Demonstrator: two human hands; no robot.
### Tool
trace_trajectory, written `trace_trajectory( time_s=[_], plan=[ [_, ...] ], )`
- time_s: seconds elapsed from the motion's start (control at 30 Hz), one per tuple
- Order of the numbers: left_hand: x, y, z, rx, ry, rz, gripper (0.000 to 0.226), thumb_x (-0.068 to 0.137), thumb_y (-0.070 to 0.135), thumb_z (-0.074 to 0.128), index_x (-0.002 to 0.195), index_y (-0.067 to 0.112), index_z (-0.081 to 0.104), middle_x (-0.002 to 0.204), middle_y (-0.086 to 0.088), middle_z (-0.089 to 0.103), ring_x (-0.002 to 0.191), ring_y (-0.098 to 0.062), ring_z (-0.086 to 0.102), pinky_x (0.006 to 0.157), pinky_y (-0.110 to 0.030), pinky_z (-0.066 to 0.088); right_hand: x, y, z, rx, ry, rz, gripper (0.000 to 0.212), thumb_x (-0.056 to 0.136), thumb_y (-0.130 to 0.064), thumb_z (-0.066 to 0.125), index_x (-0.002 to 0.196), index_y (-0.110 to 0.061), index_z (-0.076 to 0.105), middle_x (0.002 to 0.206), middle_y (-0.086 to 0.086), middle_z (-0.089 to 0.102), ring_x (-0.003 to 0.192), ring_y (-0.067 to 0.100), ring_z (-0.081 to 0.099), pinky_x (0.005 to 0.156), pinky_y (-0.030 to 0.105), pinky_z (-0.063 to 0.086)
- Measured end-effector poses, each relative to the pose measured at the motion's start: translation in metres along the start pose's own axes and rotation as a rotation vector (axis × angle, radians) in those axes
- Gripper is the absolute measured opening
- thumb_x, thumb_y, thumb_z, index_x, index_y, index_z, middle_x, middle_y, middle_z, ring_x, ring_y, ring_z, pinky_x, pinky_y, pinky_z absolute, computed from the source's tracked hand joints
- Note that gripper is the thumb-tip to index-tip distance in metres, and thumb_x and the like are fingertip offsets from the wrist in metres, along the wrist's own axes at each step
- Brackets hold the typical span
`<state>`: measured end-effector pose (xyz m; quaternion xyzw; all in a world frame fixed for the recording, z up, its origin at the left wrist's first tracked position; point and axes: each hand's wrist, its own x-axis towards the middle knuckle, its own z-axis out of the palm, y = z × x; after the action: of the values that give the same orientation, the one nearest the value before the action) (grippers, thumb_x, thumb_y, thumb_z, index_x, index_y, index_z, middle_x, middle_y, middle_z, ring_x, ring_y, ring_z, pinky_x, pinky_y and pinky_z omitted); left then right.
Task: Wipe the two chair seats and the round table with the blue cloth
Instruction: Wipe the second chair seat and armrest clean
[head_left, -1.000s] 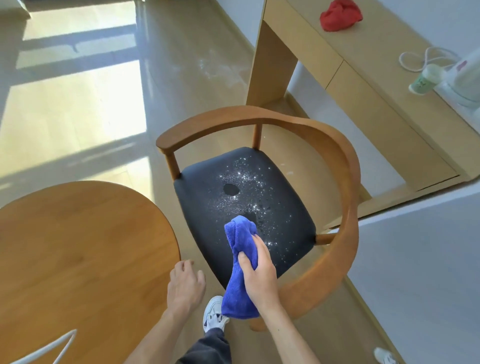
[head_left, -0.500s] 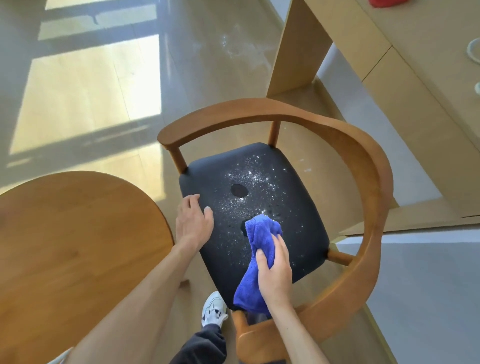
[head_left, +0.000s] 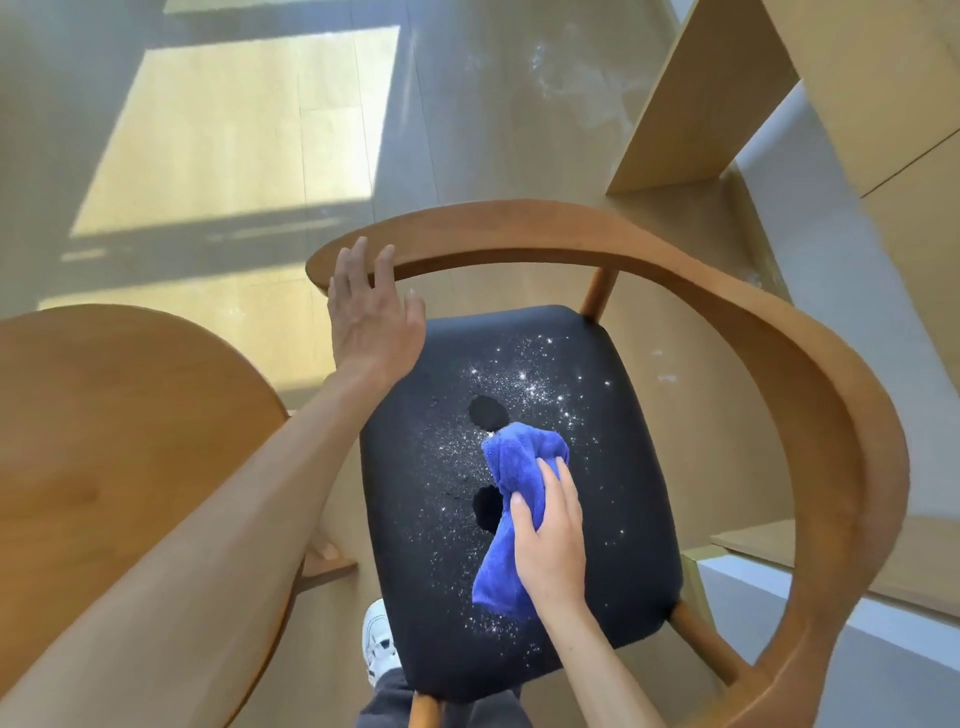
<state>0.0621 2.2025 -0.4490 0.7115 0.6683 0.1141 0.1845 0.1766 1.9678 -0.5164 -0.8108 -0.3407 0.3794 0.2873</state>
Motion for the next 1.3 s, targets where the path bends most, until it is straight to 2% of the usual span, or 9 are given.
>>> trace_trajectory(
  time_s=[0.23,0.33,0.43,0.53,0.77,0.9,1.03,1.2,1.3],
  plan=[
    [0.037,-0.036,0.022,0.199,0.034,0.001,0.055,0.100,0.036,0.033,0.152,0.022,0.021,0.160,-0.009,0.010,0.148,-0.028,0.002,0.120,-0.042,-0.004,0.051,0.008,0.006,-0.073,0.004,-0.088,0.049,0.097,-0.026,0.050,0.144,-0.026,0.038,0.158,-0.012,0.018,0.142,0.007,0.019,0.113,0.028,0.022],
    [0.039,-0.041,0.032,0.196,0.131,0.051,0.050,0.101,0.032,0.033,0.150,0.023,0.028,0.157,-0.009,0.019,0.147,-0.029,0.009,0.120,-0.044,-0.001,0.085,0.018,-0.005,-0.135,0.124,-0.123,0.046,0.096,-0.020,0.053,0.141,-0.018,0.043,0.157,-0.002,0.025,0.141,0.015,0.024,0.112,0.027,0.022],
    [0.040,-0.046,0.038,0.156,0.213,0.061,0.046,0.101,0.029,0.032,0.146,0.023,0.036,0.154,-0.009,0.026,0.145,-0.029,0.016,0.120,-0.043,0.004,0.125,0.028,-0.017,-0.204,0.281,-0.101,0.045,0.093,-0.016,0.054,0.136,-0.003,0.048,0.154,0.015,0.030,0.140,0.032,0.029,0.113,0.039,0.024],
    [0.042,-0.049,0.046,0.128,0.296,0.088,0.044,0.101,0.029,0.031,0.144,0.023,0.041,0.152,-0.009,0.032,0.144,-0.029,0.020,0.119,-0.043,0.007,0.161,0.038,-0.029,-0.271,0.377,-0.079,0.047,0.092,-0.017,0.053,0.134,0.003,0.047,0.152,0.023,0.030,0.139,0.039,0.029,0.112,0.043,0.022],
    [0.046,-0.057,0.063,0.109,0.444,0.128,0.040,0.101,0.025,0.037,0.140,0.021,0.048,0.148,-0.012,0.040,0.139,-0.033,0.030,0.117,-0.045,0.013,0.197,0.049,0.000,-0.412,0.359,0.005,0.048,0.094,-0.015,0.055,0.139,-0.004,0.045,0.155,0.019,0.024,0.141,0.040,0.021,0.110,0.050,0.020],
    [0.049,-0.059,0.070,0.111,0.500,0.130,0.040,0.100,0.022,0.040,0.138,0.020,0.050,0.146,-0.013,0.042,0.139,-0.034,0.032,0.117,-0.043,0.012,0.198,0.043,0.019,-0.407,0.446,0.037,0.045,0.094,-0.013,0.056,0.137,-0.004,0.047,0.154,0.017,0.027,0.142,0.038,0.021,0.105,0.052,0.027],
    [0.049,-0.058,0.071,0.115,0.510,0.121,0.041,0.099,0.021,0.040,0.138,0.020,0.051,0.146,-0.013,0.041,0.139,-0.034,0.032,0.117,-0.042,0.010,0.198,0.038,0.034,-0.419,0.452,0.026,0.046,0.093,-0.013,0.056,0.137,-0.003,0.047,0.153,0.017,0.029,0.140,0.039,0.025,0.100,0.054,0.033],
    [0.048,-0.055,0.070,0.113,0.502,0.105,0.041,0.099,0.021,0.040,0.139,0.020,0.050,0.148,-0.013,0.040,0.139,-0.034,0.031,0.117,-0.041,0.008,0.191,0.025,0.065,-0.440,0.425,-0.122,0.046,0.083,-0.010,0.065,0.126,0.001,0.056,0.143,0.024,0.043,0.129,0.047,0.041,0.094,0.055,0.042],
    [0.048,-0.054,0.068,0.112,0.492,0.105,0.042,0.098,0.021,0.040,0.138,0.019,0.050,0.147,-0.013,0.040,0.139,-0.036,0.031,0.117,-0.046,0.013,0.176,0.009,0.096,-0.472,0.354,-0.198,0.048,0.079,-0.012,0.070,0.124,-0.004,0.059,0.141,0.020,0.047,0.127,0.043,0.045,0.091,0.052,0.046]
  ],
)
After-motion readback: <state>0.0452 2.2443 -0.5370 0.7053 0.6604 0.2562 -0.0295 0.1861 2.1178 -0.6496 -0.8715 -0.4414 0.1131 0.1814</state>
